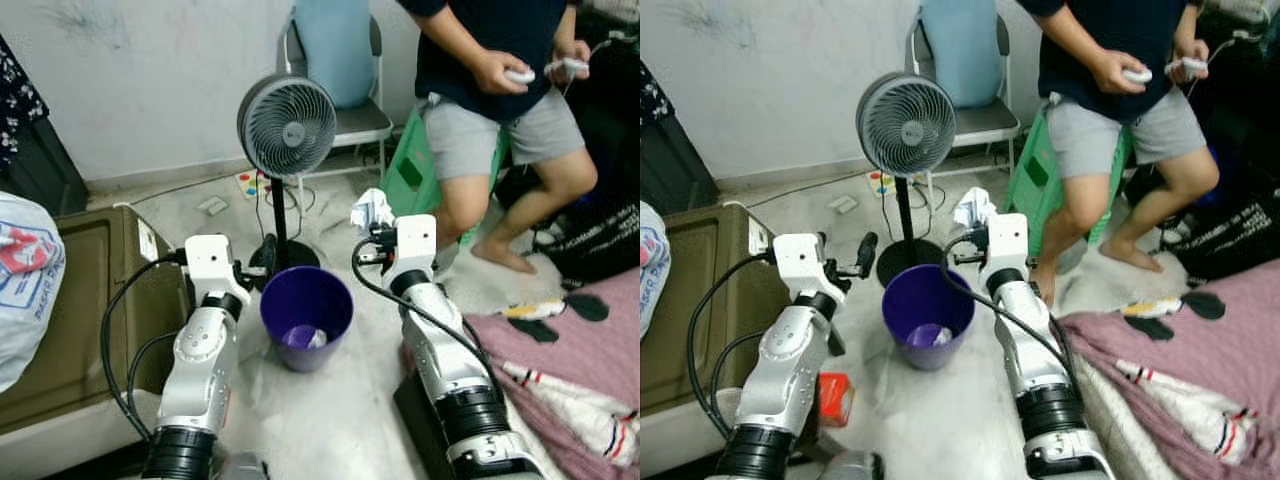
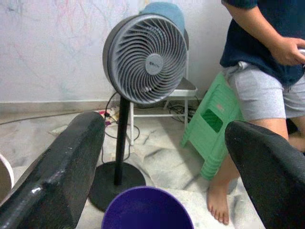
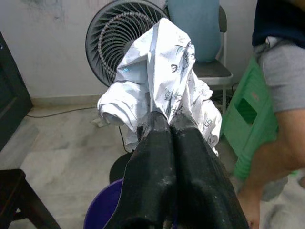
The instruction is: Clean up the room
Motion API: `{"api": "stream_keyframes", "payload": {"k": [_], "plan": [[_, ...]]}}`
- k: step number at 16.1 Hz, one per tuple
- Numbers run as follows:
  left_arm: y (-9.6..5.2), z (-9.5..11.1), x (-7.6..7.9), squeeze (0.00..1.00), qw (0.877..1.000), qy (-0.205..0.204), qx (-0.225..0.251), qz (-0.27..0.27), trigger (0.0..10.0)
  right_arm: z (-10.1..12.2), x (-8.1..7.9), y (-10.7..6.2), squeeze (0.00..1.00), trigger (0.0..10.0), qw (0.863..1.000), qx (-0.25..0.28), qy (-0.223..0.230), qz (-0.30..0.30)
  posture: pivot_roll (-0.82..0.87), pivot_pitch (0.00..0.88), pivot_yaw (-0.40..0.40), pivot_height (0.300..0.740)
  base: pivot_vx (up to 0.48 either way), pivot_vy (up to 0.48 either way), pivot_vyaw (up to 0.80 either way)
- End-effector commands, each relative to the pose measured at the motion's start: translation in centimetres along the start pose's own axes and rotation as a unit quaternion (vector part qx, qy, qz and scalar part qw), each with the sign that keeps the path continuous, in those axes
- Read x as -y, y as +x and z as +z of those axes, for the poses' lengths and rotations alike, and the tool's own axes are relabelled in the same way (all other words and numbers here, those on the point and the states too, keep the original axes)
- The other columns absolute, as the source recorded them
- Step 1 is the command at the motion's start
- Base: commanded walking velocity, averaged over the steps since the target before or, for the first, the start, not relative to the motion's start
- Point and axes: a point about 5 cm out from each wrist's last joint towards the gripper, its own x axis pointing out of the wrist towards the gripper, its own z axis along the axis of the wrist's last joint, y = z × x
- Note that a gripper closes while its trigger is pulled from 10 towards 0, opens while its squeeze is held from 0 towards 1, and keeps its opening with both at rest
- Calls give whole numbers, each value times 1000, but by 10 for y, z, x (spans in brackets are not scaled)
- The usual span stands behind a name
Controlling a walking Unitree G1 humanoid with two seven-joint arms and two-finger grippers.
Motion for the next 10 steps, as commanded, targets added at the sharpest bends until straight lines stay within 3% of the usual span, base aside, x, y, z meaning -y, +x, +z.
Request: {"api": "stream_keyframes", "payload": {"k": [1, 10], "plan": [[1, 5, 1, 0, 1000, -1, 10, -2, 10000, 3, -1, 3, 0, 10000, 1000, 0, -1, 4, 55, 0, -17, 740, 349, 0, 0], [2, 5, 0, 0, 1000, -5, 11, 0, 10000, 3, -1, 4, 0, 10000, 1000, 0, -4, 5, 56, 0, -19, 740, 358, 0, 0]]}}
